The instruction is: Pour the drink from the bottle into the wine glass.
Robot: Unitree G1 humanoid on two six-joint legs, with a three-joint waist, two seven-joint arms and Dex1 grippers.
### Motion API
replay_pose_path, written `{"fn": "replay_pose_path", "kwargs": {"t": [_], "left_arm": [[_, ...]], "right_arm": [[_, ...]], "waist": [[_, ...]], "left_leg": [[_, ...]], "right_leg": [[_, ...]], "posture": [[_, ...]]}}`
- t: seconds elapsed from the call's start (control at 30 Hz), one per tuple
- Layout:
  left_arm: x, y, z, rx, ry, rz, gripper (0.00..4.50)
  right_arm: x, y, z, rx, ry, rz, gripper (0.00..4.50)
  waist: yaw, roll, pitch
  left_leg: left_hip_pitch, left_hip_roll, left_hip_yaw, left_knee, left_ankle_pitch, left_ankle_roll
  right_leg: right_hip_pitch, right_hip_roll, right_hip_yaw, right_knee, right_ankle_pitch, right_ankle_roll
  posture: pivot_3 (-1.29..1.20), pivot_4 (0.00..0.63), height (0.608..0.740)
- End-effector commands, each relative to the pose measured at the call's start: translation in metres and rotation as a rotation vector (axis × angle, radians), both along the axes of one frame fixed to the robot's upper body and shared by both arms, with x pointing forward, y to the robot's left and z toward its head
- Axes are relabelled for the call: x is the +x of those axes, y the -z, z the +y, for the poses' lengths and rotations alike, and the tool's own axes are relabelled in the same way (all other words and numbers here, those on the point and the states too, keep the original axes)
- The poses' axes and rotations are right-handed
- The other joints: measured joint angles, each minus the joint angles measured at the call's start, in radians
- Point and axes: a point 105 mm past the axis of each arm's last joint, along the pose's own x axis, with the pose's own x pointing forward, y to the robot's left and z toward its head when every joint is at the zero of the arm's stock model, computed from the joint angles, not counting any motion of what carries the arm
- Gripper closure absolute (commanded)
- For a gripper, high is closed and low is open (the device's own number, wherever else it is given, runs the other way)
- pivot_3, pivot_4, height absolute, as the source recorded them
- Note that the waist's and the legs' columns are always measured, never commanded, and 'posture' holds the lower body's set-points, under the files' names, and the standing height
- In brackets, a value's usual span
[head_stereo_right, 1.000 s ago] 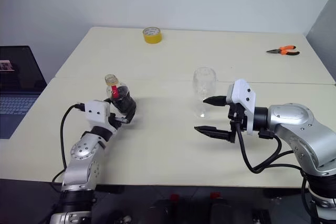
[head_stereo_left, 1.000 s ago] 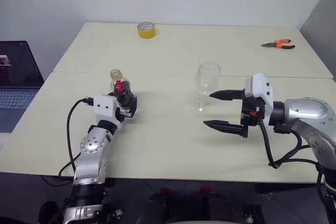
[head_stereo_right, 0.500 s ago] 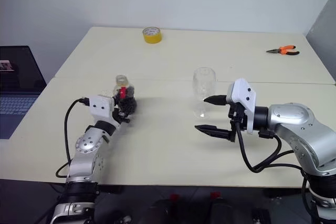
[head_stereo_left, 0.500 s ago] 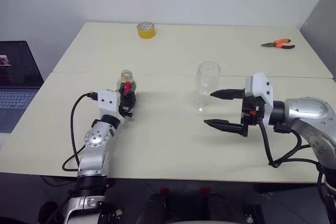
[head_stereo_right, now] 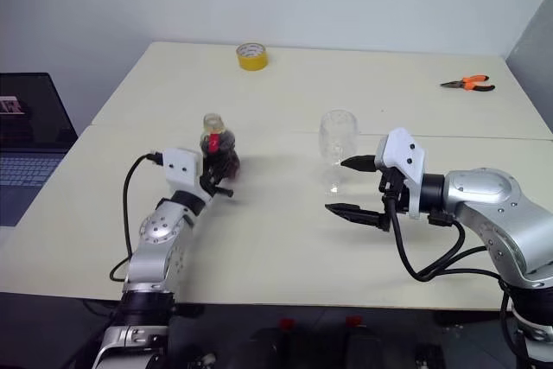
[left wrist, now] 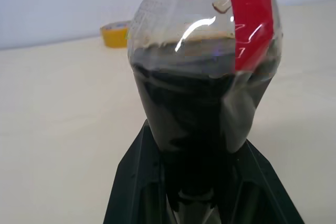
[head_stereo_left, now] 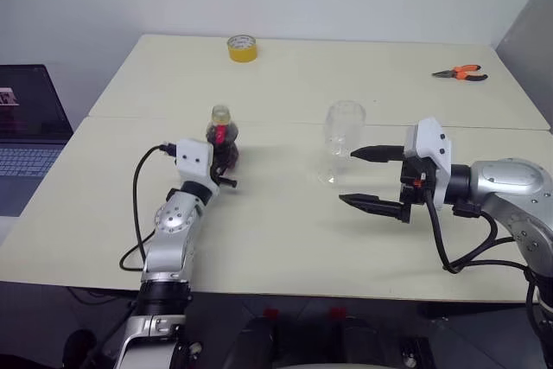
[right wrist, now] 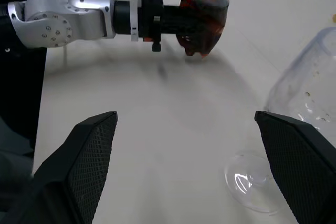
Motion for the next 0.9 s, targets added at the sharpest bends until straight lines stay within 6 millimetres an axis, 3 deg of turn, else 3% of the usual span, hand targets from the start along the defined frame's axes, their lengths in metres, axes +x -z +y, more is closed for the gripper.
{"fn": "replay_pose_path", "kwargs": {"t": [0.03, 0.3, 0.57, 0.9], "left_arm": [[0.000, -0.049, -0.032, 0.008, 0.101, -0.141, 3.68], [0.007, -0.065, -0.069, 0.134, 0.210, -0.182, 3.68], [0.016, -0.085, -0.076, 0.328, 0.230, -0.274, 3.68], [0.018, -0.101, -0.092, 0.467, 0.285, -0.376, 3.68]], "right_arm": [[0.004, -0.018, -0.011, 0.007, 0.044, -0.087, 0.00], [0.008, -0.032, -0.024, 0.067, 0.115, -0.133, 0.00], [0.008, -0.057, -0.050, 0.223, 0.189, -0.174, 0.00], [-0.005, -0.033, -0.068, 0.208, 0.231, -0.125, 0.00]], "waist": [[-0.001, 0.000, 0.000], [-0.009, 0.000, 0.000], [-0.006, 0.000, 0.000], [-0.007, 0.000, 0.000]], "left_leg": [[-0.002, 0.000, 0.000, 0.001, 0.000, 0.000], [-0.004, 0.000, 0.001, 0.000, 0.000, 0.000], [-0.006, 0.000, 0.001, 0.000, 0.000, 0.000], [-0.006, -0.001, 0.001, 0.001, 0.000, 0.000]], "right_leg": [[-0.001, 0.000, 0.000, 0.000, 0.000, 0.000], [-0.005, 0.000, 0.001, 0.000, 0.000, 0.000], [-0.005, 0.000, 0.000, 0.000, 0.001, 0.000], [-0.005, 0.000, 0.000, 0.001, 0.001, 0.001]], "posture": [[0.00, 0.150, 0.740], [0.00, 0.150, 0.740], [0.00, 0.150, 0.740], [0.00, 0.150, 0.740]]}}
